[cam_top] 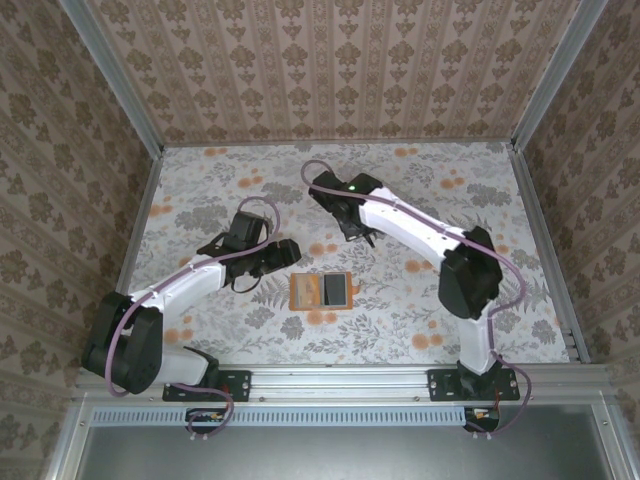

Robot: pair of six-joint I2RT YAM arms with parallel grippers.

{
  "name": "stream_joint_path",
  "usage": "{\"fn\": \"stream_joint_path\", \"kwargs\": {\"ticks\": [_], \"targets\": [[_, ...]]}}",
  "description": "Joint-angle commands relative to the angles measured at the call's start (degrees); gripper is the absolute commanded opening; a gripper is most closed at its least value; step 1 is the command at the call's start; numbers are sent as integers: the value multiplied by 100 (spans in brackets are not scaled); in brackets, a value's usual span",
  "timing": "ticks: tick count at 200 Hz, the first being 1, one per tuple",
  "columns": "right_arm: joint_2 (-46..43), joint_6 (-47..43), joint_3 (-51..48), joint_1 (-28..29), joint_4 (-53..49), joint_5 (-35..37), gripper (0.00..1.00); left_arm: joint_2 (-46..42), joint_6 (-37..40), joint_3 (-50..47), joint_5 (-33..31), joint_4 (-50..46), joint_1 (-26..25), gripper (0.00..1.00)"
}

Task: Put the credit cards into the card holder
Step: Pick up the credit card from the storage box, then flip over the card slot in the card holder.

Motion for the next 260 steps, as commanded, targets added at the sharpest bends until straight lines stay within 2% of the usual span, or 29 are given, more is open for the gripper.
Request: {"fn": "stream_joint_path", "kwargs": {"ticks": [1, 25, 53, 97, 214, 260], "targets": [[-663, 842, -688, 58, 453, -1059, 0, -154, 94, -78, -83, -270, 33, 77], [-1327, 1432, -1834, 58, 1528, -2089, 0, -138, 101, -109, 23, -340, 25, 77], [-1770, 1885, -2713, 119, 2390, -2822, 0, -150, 149, -208, 172, -396, 25, 77], [-1881, 2029, -3314, 208, 2790, -2980, 0, -120, 96, -432, 381, -266, 5, 75], [-1451, 1935, -3646, 210, 2842, -2876, 0, 368, 163, -461, 594, -71, -143, 61], [-1428, 1955, -3822, 211, 3310, -3169, 0, 599, 151, -466, 639, 66, -218, 55]]}}
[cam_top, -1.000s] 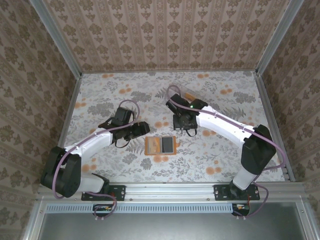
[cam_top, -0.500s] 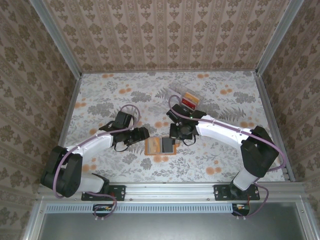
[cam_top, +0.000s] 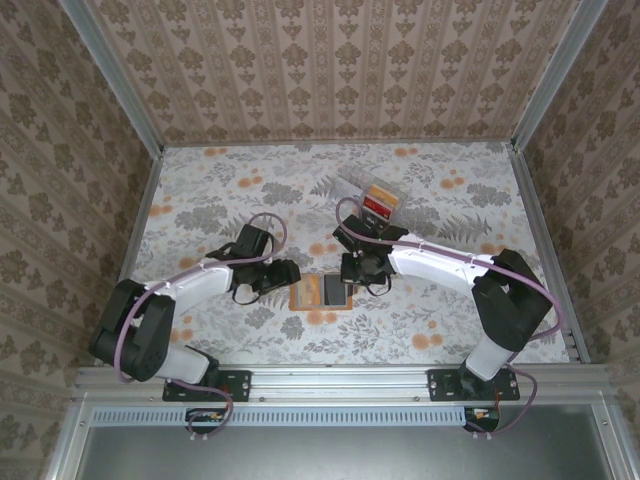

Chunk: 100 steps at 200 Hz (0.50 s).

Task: Put the credit cards into the card holder
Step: Flip over the card slot in the card holder.

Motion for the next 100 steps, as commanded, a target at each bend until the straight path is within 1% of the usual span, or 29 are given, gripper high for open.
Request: {"fn": "stream_joint_path", "kwargs": {"ticks": [1, 18, 37, 100], "targets": [[79, 74, -173, 16, 321, -231, 0, 157, 104, -59, 107, 93, -67, 55], [-56, 102, -241, 16, 563, -322, 0, 230, 74, -65, 115, 148, -120, 51], [-219, 142, -250, 17, 589, -301, 0, 268, 53, -61, 89, 178, -172, 48], [-530, 213, -253, 11, 629, -334, 0, 339, 30, -51, 54, 240, -223, 46]]}}
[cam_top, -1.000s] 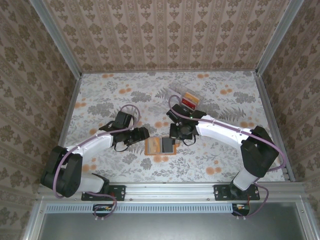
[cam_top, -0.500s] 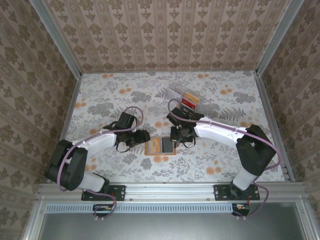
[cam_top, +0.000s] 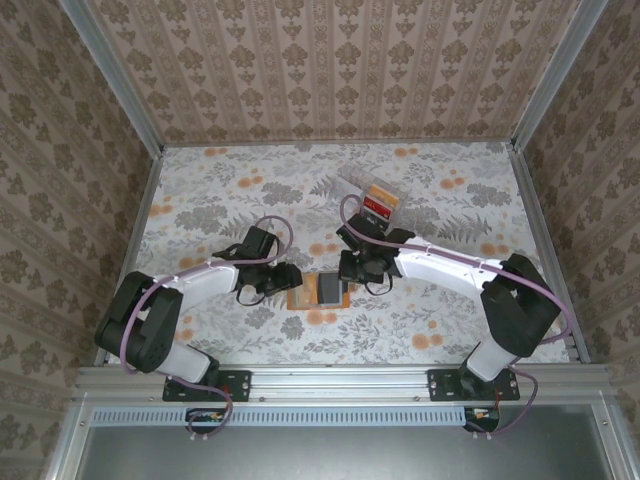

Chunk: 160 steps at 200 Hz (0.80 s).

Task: Put the credit cards into the card holder
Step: Flip over the card slot in the card holder.

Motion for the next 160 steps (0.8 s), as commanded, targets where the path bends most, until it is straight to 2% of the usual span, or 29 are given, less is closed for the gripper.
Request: {"fn": "stream_joint_path", "kwargs": {"ticks": [1, 97, 160], "targets": [[-203, 121, -30, 13, 119, -101, 0, 70, 19, -56, 36, 76, -59, 46], [-485, 262, -11, 18, 460, -427, 0, 68, 10, 24, -8, 82, -92, 45], [-353, 357, -89, 21, 801, -688, 0, 72, -1, 63, -25, 74, -110, 44]]}}
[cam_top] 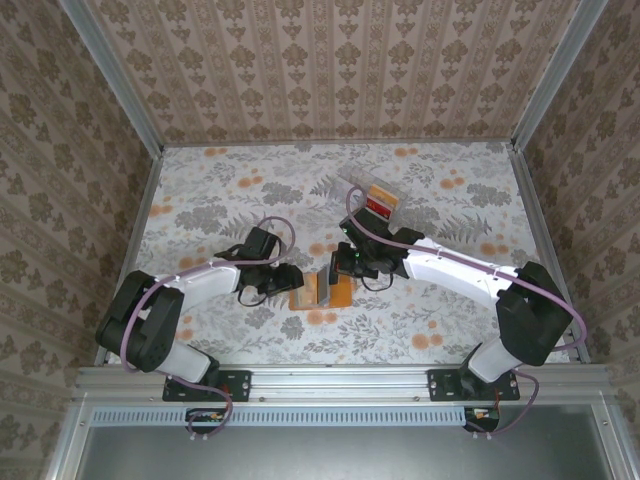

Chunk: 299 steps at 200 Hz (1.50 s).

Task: Put the credit cards into the card holder
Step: Flip over the card slot in the card holder.

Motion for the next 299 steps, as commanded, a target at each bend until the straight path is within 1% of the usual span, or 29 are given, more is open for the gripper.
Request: {"fn": "stream_joint_path", "kwargs": {"ticks": [1, 43, 125, 167, 185, 204, 226, 244, 280, 299], "targets": [[11, 137, -63, 22, 256, -272, 0, 49, -3, 63, -23, 45, -35, 44], [307, 213, -22, 38, 517, -562, 0, 35, -5, 62, -31, 41, -44, 44], [616, 200, 81, 47, 458, -689, 0, -19, -7, 46, -124, 41, -44, 44], [351, 42, 186, 46, -191, 103, 0, -264, -6, 24, -393, -150, -46, 44], [208, -25, 150, 48, -152, 131, 0, -362, -12, 8, -465, -196, -53, 45], [152, -73, 149, 50, -143, 119, 0, -491, -11, 44, -618, -317, -53, 49], [162, -139, 126, 44, 3, -45, 0, -697, -40, 41, -911, -519, -53, 51], [208, -123, 73, 45, 170, -194, 0, -815, -17, 10, -972, -543, -53, 52], [309, -44, -73, 43, 449, -381, 0, -784, 60, 1, -719, -365, -62, 52], [367, 24, -155, 46, 634, -515, 0, -750, 79, -4, -594, -248, -78, 50]]}}
